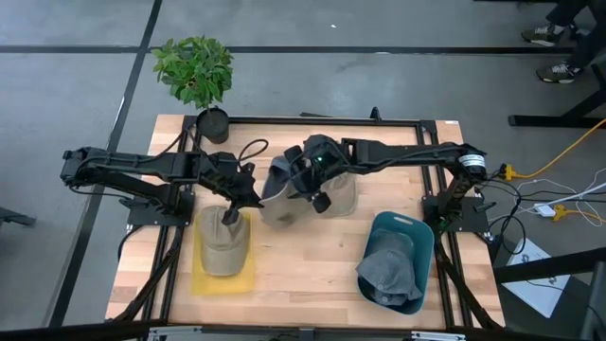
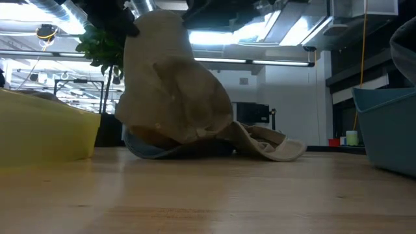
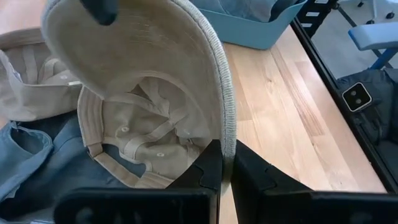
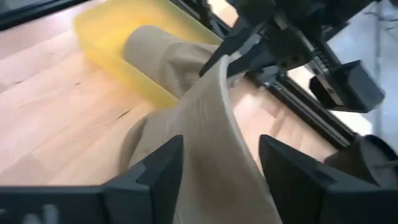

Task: Pick & Place hat
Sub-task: Put the left brown cap into the yellow bin

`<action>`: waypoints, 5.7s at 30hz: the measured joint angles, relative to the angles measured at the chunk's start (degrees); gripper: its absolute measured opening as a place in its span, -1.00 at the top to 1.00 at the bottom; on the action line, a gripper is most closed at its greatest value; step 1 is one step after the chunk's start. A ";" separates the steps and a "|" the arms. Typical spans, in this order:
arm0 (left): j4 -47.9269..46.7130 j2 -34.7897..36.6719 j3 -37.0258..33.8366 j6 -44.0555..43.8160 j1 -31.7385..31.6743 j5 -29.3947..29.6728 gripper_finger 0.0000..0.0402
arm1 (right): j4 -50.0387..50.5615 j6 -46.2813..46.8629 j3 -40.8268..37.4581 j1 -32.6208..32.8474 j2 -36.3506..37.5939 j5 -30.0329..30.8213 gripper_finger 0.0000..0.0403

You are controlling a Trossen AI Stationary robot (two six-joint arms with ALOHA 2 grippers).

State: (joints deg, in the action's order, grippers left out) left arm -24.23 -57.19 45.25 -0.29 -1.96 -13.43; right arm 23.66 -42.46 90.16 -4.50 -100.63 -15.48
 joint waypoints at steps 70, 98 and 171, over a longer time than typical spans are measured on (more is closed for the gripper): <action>13.18 6.03 0.02 24.91 5.68 31.36 0.18 | -10.94 38.09 -27.49 -4.47 34.93 21.96 0.93; 13.97 -0.68 0.02 -17.31 -5.66 33.64 -0.05 | -40.22 33.94 -40.05 -3.07 34.34 27.91 0.90; 42.31 10.08 -13.33 -22.00 -15.45 -5.20 0.92 | -30.08 29.35 -39.94 -5.70 34.03 31.90 0.74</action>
State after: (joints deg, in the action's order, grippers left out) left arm 18.09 -47.11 31.92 -22.29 -17.41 -18.64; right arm -6.42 -13.12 50.22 -10.20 -66.61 16.42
